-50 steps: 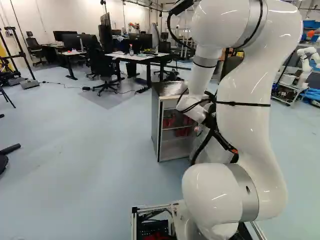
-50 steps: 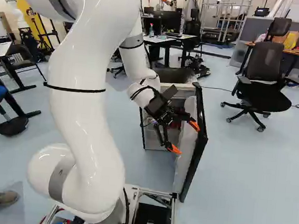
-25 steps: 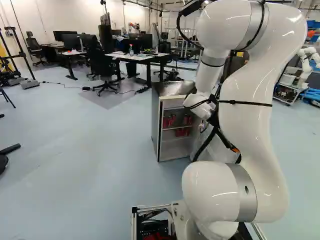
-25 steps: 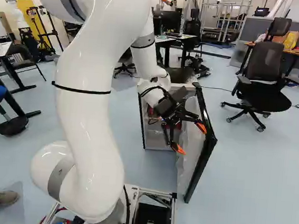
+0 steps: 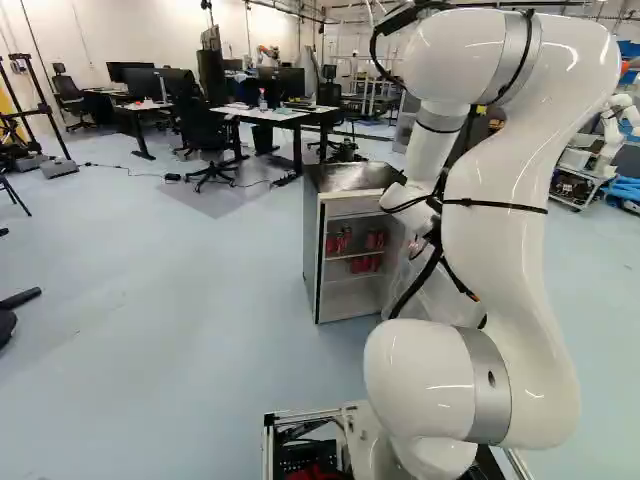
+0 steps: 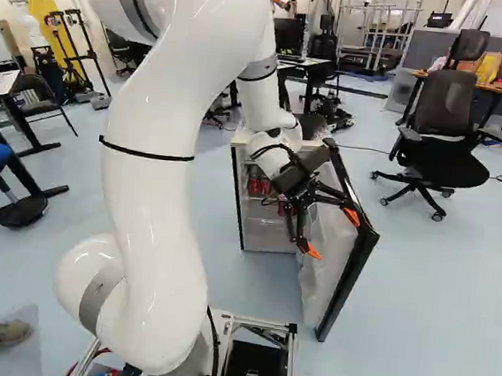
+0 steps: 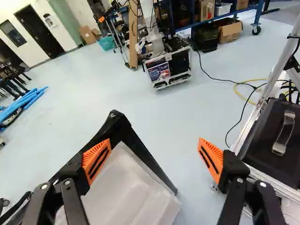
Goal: Grab a drink from the fridge
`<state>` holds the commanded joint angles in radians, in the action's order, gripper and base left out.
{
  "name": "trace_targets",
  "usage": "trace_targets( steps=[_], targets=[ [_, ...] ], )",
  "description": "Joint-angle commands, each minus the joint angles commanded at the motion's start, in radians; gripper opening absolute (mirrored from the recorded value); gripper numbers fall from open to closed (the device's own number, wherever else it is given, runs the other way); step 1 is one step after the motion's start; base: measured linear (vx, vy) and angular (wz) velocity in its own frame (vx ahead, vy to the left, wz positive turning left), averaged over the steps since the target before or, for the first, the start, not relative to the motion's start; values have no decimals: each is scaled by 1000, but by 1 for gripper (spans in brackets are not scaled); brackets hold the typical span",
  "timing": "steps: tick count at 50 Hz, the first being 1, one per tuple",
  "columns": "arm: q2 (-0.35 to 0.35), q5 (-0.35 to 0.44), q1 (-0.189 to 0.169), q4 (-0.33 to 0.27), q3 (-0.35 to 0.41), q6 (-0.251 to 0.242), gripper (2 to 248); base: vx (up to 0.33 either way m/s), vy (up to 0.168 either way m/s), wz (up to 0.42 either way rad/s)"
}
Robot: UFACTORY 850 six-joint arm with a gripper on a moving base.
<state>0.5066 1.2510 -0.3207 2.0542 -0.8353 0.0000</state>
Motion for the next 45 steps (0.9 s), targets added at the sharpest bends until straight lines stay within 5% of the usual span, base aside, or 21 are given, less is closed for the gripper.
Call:
trace_targets(
  steps=[45],
  targets=[
    [59, -5, -116, -155, -122, 0, 247, 0, 0, 0]
  ],
)
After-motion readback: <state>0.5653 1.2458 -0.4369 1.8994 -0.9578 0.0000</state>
